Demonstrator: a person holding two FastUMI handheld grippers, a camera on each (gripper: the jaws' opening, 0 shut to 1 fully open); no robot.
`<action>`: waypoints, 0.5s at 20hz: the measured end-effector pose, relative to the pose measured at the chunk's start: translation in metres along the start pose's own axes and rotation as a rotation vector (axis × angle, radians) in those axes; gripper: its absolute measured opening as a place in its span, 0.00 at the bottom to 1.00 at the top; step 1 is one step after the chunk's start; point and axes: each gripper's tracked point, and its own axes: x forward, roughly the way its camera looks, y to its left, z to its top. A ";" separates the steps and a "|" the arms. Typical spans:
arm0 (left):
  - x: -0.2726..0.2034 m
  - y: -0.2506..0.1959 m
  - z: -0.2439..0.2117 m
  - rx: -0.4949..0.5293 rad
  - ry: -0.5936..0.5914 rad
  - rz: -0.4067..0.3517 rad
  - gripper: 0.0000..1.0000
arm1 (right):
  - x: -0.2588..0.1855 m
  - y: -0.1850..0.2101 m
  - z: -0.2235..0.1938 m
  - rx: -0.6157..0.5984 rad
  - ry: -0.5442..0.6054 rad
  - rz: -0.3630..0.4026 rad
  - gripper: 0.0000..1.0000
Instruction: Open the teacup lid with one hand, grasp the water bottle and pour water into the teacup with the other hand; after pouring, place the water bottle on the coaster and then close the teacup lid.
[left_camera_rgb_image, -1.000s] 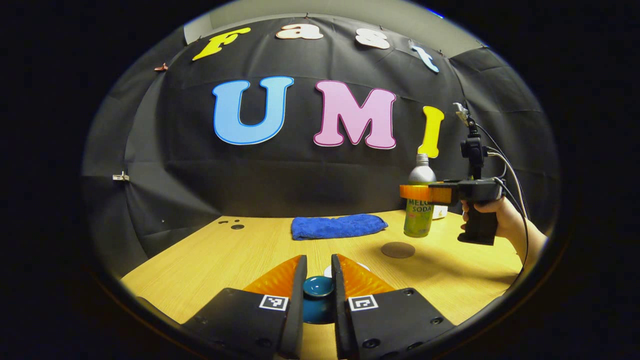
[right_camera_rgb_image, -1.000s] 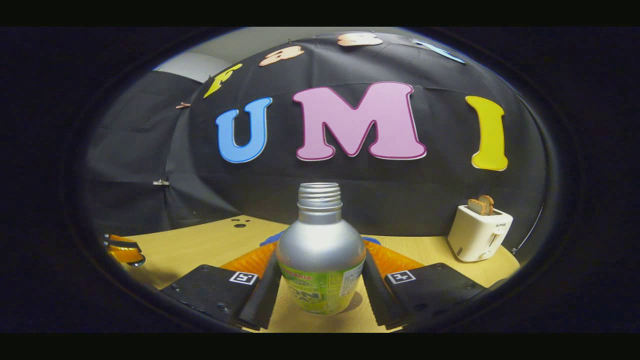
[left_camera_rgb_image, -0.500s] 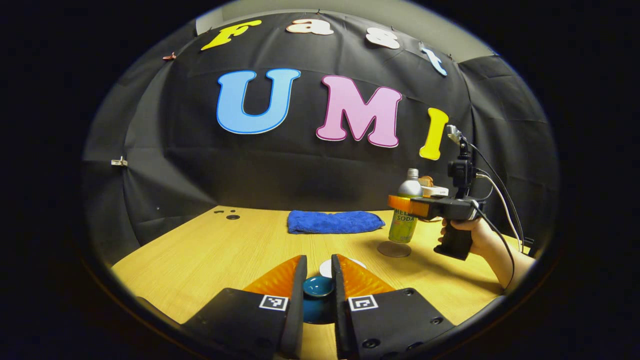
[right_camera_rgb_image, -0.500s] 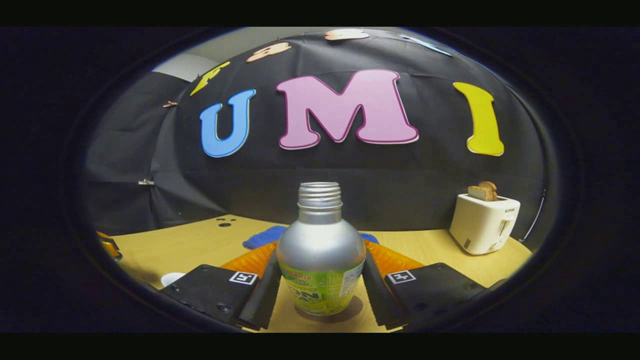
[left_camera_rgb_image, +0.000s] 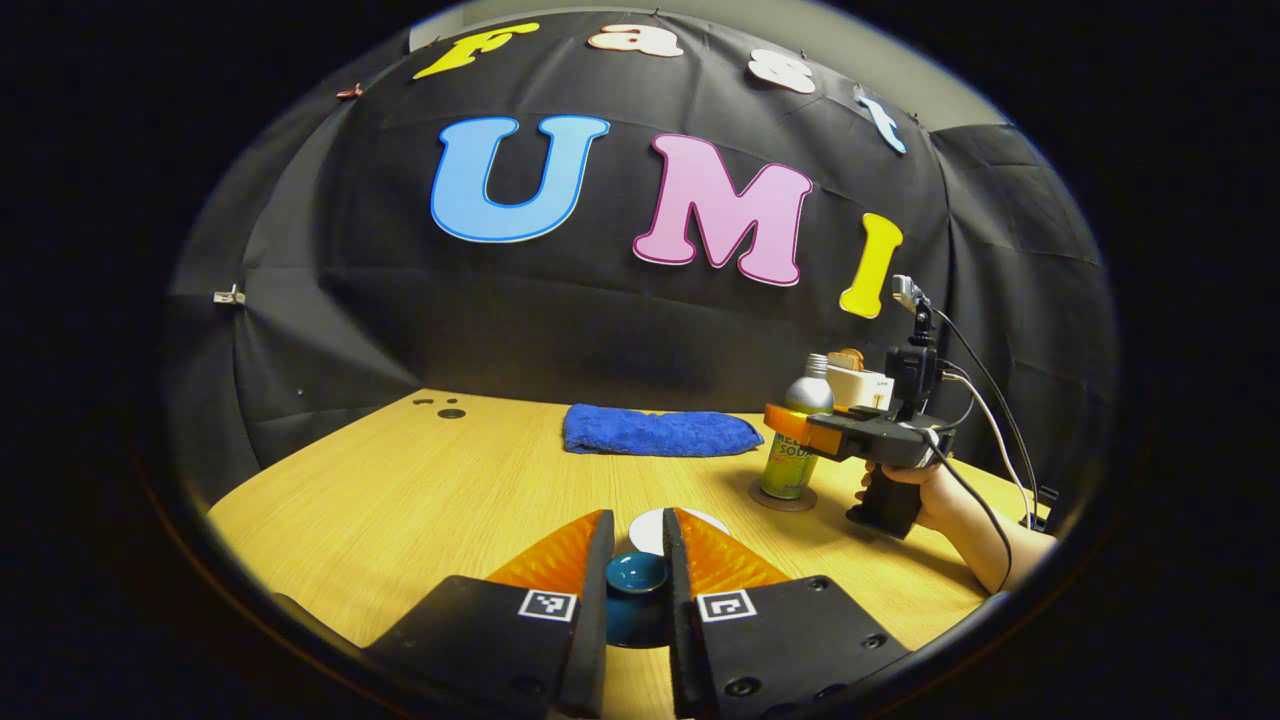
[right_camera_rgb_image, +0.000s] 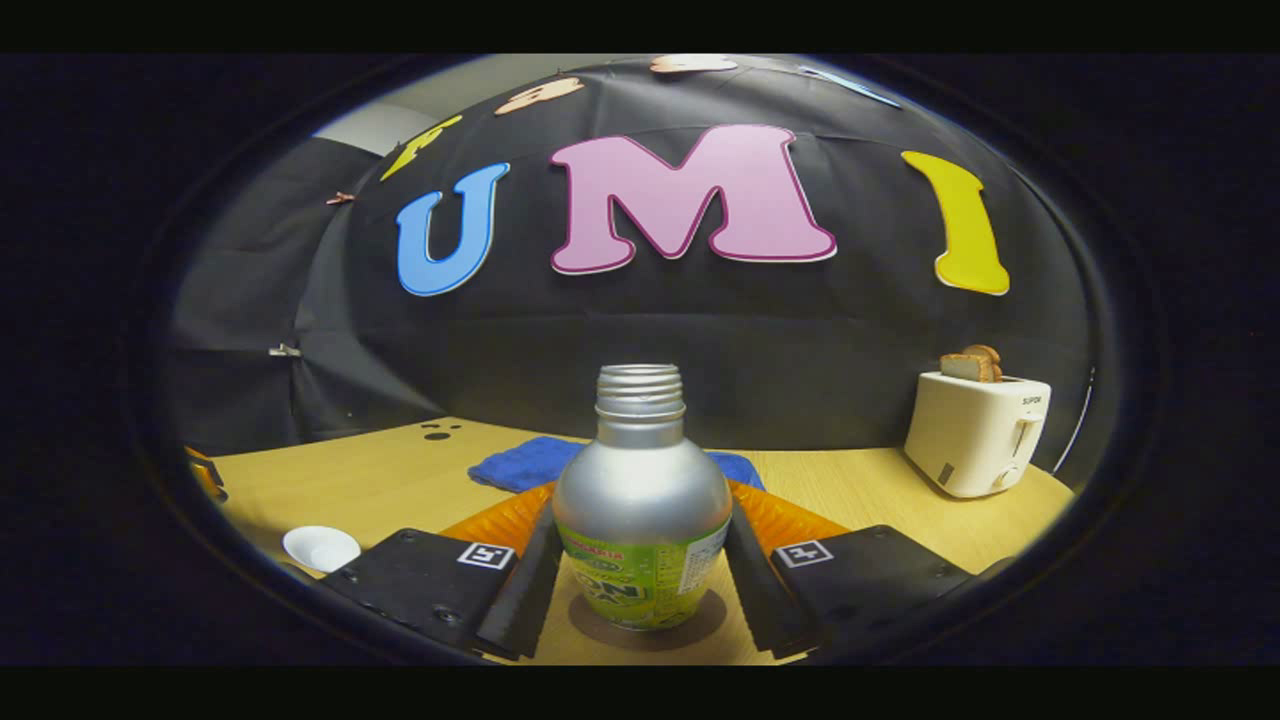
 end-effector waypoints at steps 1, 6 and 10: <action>0.000 0.000 -0.001 0.001 0.002 0.001 0.32 | 0.000 0.001 -0.003 0.004 0.008 0.001 0.79; -0.002 -0.002 0.001 0.010 -0.001 0.001 0.29 | -0.013 -0.003 -0.003 0.037 -0.003 0.000 0.82; -0.007 -0.007 0.002 0.017 0.003 -0.004 0.30 | -0.022 -0.005 -0.011 0.090 0.027 0.011 0.94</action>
